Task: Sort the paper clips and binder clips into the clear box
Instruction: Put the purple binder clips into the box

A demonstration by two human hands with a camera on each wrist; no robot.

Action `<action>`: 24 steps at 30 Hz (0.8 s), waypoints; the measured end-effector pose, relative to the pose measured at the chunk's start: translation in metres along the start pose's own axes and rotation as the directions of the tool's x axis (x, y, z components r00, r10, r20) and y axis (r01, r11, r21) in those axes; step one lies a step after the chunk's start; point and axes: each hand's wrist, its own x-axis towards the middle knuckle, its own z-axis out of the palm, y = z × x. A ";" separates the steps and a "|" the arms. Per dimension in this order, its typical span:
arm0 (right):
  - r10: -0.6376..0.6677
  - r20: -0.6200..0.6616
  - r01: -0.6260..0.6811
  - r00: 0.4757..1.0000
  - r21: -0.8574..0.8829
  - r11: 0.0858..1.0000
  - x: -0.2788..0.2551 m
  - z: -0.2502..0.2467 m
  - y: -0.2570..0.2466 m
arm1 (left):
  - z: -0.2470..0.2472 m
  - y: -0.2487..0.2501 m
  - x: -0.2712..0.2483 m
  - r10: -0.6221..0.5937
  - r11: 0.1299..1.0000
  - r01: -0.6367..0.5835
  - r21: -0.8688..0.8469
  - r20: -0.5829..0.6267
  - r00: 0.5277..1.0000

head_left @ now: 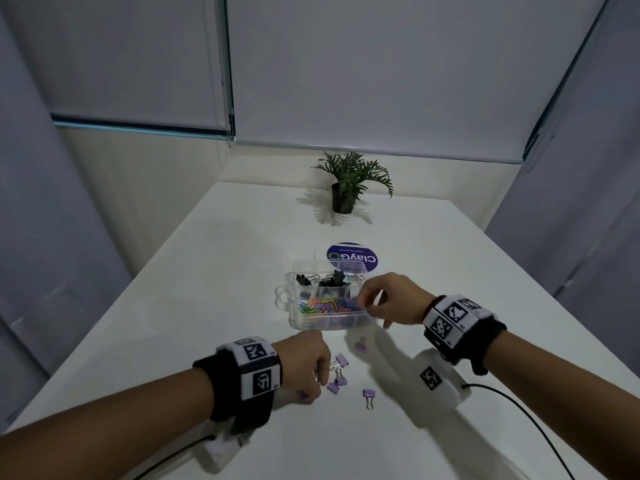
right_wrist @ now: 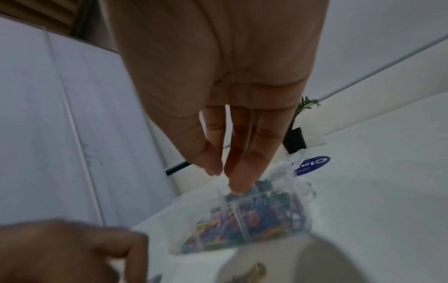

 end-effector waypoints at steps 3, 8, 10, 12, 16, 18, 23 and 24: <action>-0.030 0.156 0.061 0.987 -0.200 0.978 -0.016 0.012 -0.001 | -0.002 0.002 -0.002 -0.006 1.000 0.006 -0.017 -0.010 1.000; 0.005 0.319 0.110 0.948 -0.340 0.934 -0.027 0.034 0.004 | -0.009 -0.001 0.002 0.007 1.000 -0.009 -0.026 -0.046 0.999; -0.007 0.329 0.131 0.944 -0.356 0.925 -0.031 0.041 0.006 | -0.010 -0.004 0.002 0.007 1.000 -0.008 -0.026 -0.055 0.998; -0.044 0.288 0.147 0.957 -0.346 0.927 -0.036 0.048 0.004 | -0.010 -0.006 0.001 0.008 1.000 -0.009 -0.016 -0.064 0.998; -0.092 0.241 0.153 0.966 -0.250 0.956 -0.041 0.058 0.002 | -0.008 -0.007 0.000 0.010 0.999 -0.007 0.051 -0.057 0.998; -0.104 0.247 0.160 0.963 -0.218 0.963 -0.042 0.058 0.001 | -0.007 -0.007 0.000 0.006 0.998 -0.003 0.058 -0.054 0.999; -0.082 0.239 0.124 0.968 -0.168 0.978 -0.044 0.056 -0.002 | -0.003 -0.007 0.001 -0.023 0.998 0.026 0.053 -0.059 0.998; -0.066 0.229 0.105 0.971 -0.163 0.981 -0.045 0.056 -0.003 | -0.002 -0.007 0.001 -0.025 0.999 0.028 0.044 -0.060 0.998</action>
